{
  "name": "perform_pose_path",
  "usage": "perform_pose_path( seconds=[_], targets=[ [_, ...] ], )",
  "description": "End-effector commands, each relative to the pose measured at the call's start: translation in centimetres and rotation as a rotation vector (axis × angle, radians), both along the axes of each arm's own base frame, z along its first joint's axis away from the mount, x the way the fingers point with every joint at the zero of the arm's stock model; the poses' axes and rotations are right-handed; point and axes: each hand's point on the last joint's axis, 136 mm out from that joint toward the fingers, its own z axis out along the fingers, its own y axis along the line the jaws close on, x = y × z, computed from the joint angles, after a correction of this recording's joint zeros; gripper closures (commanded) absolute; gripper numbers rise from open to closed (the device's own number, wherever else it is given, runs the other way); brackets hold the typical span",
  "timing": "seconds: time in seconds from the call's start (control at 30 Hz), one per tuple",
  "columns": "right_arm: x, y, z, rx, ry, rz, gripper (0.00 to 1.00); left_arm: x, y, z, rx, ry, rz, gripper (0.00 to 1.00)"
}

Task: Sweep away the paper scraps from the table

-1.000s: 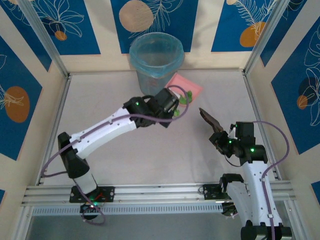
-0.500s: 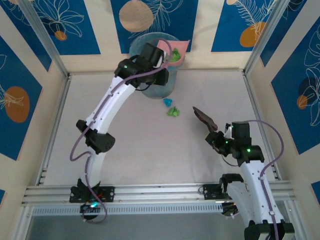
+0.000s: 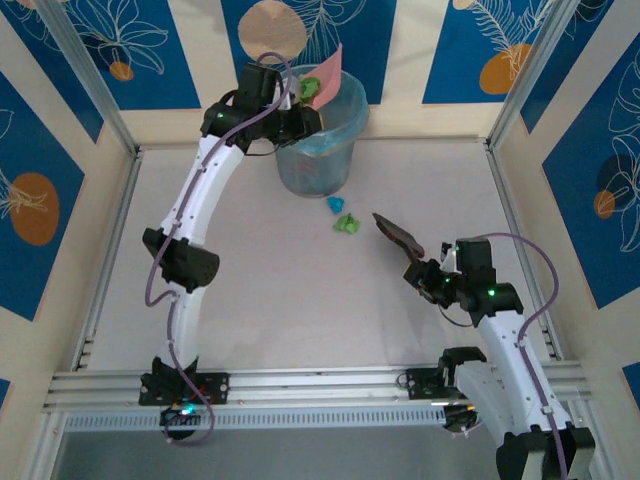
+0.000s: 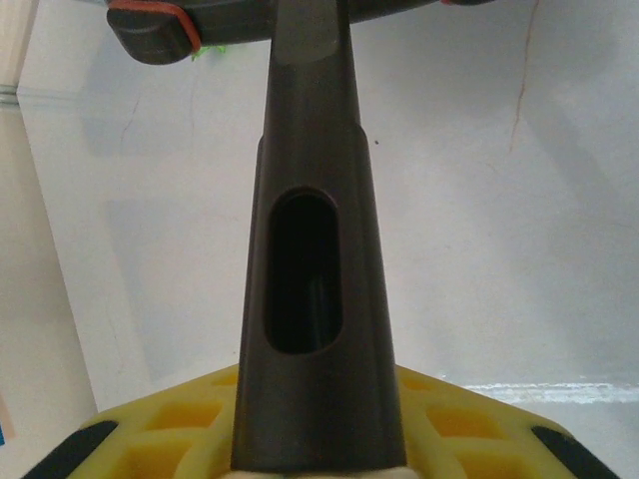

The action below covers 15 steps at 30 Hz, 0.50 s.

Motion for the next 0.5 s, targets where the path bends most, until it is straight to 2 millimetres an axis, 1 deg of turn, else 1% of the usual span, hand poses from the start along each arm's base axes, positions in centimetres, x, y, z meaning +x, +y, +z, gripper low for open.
perform_pose_path(
  seconds=[0.0,0.17,0.33,0.47],
  targets=[
    [0.4,0.7,0.8,0.008,-0.056,0.041,1.0,0.9,-2.0,3.9,-0.218,-0.024,-0.048,1.0],
    [0.5,1.1,1.2,0.017,-0.067,0.045,1.0,2.0,-4.3,5.5,-0.416,0.028,-0.084,1.0],
    [0.4,1.5,1.0,0.012,-0.065,0.054,1.0,3.2,-4.7,6.5,-0.514,0.028,-0.046,1.0],
    [0.3,1.8,1.0,0.021,-0.067,0.059,1.0,3.9,-5.0,6.6,-0.579,0.044,-0.026,1.0]
  ],
)
